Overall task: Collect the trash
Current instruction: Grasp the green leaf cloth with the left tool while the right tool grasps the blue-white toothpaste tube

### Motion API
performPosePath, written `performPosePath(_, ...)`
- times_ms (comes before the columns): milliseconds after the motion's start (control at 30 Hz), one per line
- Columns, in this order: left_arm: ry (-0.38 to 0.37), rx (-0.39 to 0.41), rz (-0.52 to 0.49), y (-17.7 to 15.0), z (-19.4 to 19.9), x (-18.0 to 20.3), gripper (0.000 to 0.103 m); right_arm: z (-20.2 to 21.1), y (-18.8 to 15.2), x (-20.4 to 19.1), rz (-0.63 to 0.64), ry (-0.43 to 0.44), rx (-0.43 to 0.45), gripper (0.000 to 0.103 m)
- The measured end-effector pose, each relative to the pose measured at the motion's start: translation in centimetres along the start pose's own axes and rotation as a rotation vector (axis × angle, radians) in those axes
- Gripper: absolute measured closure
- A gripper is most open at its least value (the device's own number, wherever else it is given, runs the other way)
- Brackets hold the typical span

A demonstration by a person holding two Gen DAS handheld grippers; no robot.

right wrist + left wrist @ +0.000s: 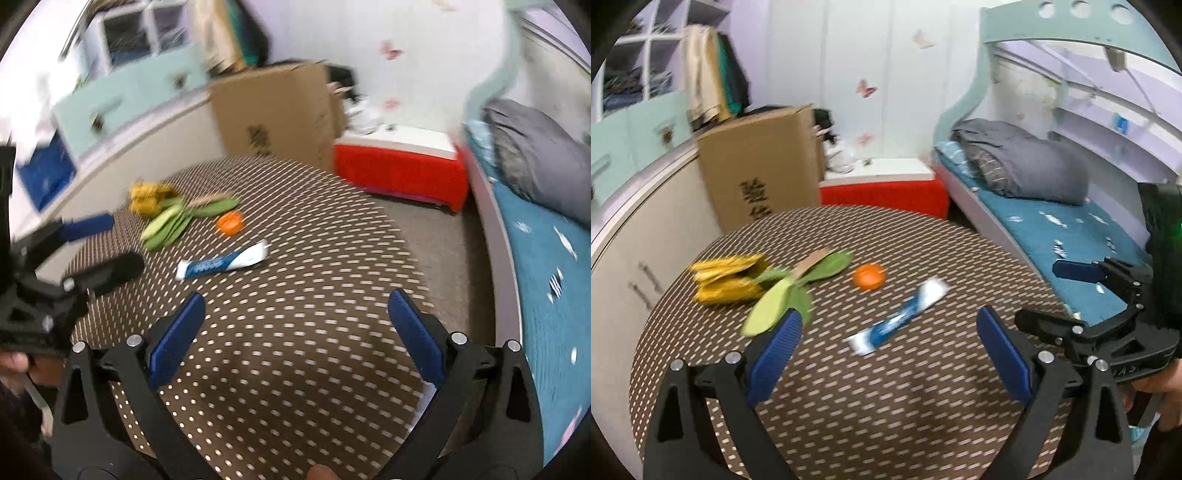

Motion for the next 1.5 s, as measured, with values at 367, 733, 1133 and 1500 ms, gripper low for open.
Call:
performPosePath(367, 0.096, -0.044, 0.124, -3.2, -1.4, -8.6, 0.01, -6.6, 1.1, -6.9, 0.371, -0.03, -0.06, 0.006)
performPosePath(733, 0.092, -0.073, 0.143, -3.5, -3.2, -9.7, 0.01, -8.7, 1.7, -8.0, 0.314, 0.11, -0.11, 0.066)
performPosePath(1133, 0.072, -0.118, 0.117, -1.4, -6.9, -10.0, 0.01, -7.1, 0.4, -8.6, 0.1, 0.102, -0.105, 0.081)
performPosePath(1500, 0.046, -0.157, 0.061, -1.1, -8.5, -8.3, 0.079, -6.7, 0.3, -8.5, 0.071, 0.042, -0.092, 0.087)
Point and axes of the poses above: each gripper's, at about its wrist camera, not at the fingertips, and z roughly against the way its jaws point, x to its right, y to its top, the point moved 8 cm from there along -z, roughly the way its jaws point, and after that the axes turned 7 degrees about -y, right-handed, at the moved point
